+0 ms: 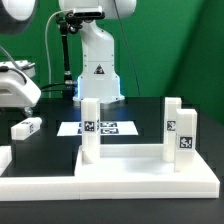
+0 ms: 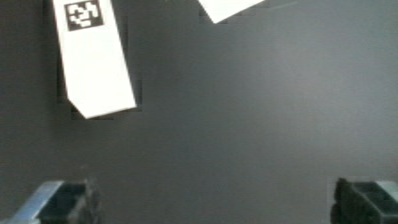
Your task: Assemble desk
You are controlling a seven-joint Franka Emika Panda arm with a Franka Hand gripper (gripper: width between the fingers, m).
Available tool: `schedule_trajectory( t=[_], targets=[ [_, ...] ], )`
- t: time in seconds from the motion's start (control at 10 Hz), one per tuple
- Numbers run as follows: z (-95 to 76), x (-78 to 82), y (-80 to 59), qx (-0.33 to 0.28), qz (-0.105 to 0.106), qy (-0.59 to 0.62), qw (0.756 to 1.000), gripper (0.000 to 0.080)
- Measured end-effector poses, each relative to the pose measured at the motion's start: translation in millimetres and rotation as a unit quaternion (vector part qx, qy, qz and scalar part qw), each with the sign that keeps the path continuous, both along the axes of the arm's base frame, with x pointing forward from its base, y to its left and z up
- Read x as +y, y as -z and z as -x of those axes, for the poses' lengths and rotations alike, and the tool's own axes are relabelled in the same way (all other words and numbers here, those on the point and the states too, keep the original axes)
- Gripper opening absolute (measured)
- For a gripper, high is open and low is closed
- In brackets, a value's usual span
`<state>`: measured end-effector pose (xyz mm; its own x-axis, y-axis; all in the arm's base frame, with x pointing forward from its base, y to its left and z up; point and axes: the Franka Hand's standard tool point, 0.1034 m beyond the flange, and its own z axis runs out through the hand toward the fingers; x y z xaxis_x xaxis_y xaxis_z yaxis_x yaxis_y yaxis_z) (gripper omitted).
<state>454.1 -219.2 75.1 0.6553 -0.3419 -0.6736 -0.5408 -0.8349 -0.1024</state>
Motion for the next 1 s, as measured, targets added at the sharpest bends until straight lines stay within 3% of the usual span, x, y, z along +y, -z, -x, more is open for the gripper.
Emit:
schedule_trajectory(
  t=[0.1,0.2,0.3,0.4,0.5,1.0],
  targets=[
    [1.5,-1.9,3.1,0.024,-0.014,0.000,1.000,0.0649],
    [-4.6,-6.4,7.3,0.015,-0.003,-0.003,1.000,0.0649],
    [-2.7,-6.2,6.6,0.013,-0.007,-0.007,1.000,0.0649],
    [12.8,-8.2,13.0,0.019,-0.033,-0.026,0.999,0.0649],
    [28.2,-8.6,19.9,0.030,-0.044,-0.028,0.998,0.0649],
    [32.5,-7.5,24.0,0.027,-0.036,-0.030,0.999,0.0649]
  ],
)
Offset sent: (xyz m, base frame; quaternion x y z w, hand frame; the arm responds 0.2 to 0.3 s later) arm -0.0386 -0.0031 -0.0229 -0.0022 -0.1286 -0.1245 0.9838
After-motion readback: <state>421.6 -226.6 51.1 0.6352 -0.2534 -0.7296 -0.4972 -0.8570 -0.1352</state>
